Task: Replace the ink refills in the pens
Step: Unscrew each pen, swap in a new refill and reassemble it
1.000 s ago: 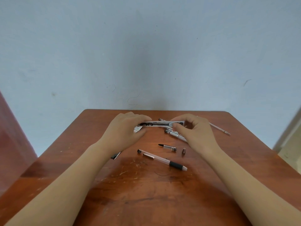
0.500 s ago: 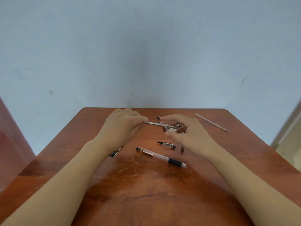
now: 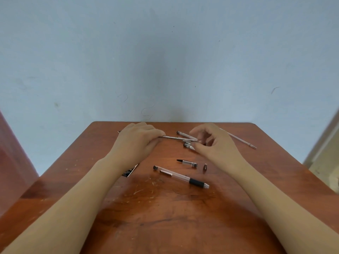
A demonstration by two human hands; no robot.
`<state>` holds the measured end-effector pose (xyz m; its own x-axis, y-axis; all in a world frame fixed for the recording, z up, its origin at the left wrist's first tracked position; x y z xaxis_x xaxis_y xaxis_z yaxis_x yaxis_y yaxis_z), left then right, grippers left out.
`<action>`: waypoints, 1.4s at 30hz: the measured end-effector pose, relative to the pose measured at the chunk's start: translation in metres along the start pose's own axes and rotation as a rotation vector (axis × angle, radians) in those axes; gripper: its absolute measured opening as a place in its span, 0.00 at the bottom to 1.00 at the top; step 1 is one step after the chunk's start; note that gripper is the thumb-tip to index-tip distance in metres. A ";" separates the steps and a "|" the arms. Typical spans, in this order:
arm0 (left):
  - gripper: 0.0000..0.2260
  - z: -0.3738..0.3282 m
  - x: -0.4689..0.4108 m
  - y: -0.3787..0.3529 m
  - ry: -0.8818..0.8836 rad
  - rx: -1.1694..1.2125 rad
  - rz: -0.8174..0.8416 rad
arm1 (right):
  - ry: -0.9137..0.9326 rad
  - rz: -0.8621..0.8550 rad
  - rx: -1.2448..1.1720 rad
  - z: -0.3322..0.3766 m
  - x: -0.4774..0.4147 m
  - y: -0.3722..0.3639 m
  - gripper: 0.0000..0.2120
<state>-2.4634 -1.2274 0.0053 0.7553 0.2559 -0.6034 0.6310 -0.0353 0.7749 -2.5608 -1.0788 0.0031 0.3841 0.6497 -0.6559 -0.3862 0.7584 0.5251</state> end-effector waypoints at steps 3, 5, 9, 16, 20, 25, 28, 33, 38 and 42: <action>0.15 0.005 -0.001 0.002 0.100 0.048 -0.008 | -0.044 -0.069 0.004 -0.003 -0.001 0.006 0.15; 0.15 0.009 -0.002 0.001 0.191 0.103 0.025 | -0.066 -0.094 -0.016 -0.004 -0.001 0.008 0.13; 0.11 0.016 -0.003 -0.002 0.291 0.201 0.073 | -0.102 -0.141 -0.111 -0.003 -0.001 0.011 0.11; 0.07 0.016 -0.002 -0.002 0.319 0.218 0.118 | -0.167 -0.106 -0.132 -0.009 0.000 0.011 0.15; 0.08 0.011 -0.002 -0.001 0.302 0.222 0.158 | -0.180 -0.091 -0.100 -0.009 0.000 0.012 0.09; 0.08 0.009 -0.001 -0.001 0.307 0.217 0.193 | -0.084 0.002 -0.029 -0.001 -0.001 0.012 0.06; 0.08 0.009 0.000 -0.002 0.316 0.242 0.228 | -0.054 0.026 -0.046 0.001 0.000 0.012 0.06; 0.08 0.006 0.002 -0.001 0.338 0.300 0.281 | -0.046 0.053 -0.038 -0.001 0.000 0.012 0.08; 0.06 0.002 0.003 -0.003 0.329 0.284 0.367 | -0.051 0.112 0.006 0.001 0.001 0.010 0.10; 0.05 0.000 0.004 -0.005 0.329 0.321 0.420 | -0.069 0.100 -0.064 0.001 0.001 0.011 0.14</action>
<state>-2.4639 -1.2262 -0.0007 0.8885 0.4401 -0.1301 0.3524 -0.4729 0.8076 -2.5640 -1.0698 0.0085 0.3971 0.7258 -0.5618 -0.4773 0.6861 0.5490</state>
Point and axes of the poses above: each hand's wrist, its own x-axis away from the middle knuckle, its own y-axis out of the back of the hand, z = x × y, the point moved 5 cm from there along -x, towards the middle knuckle, and after that the axes turned 15 degrees about y, right-handed, at the moved point
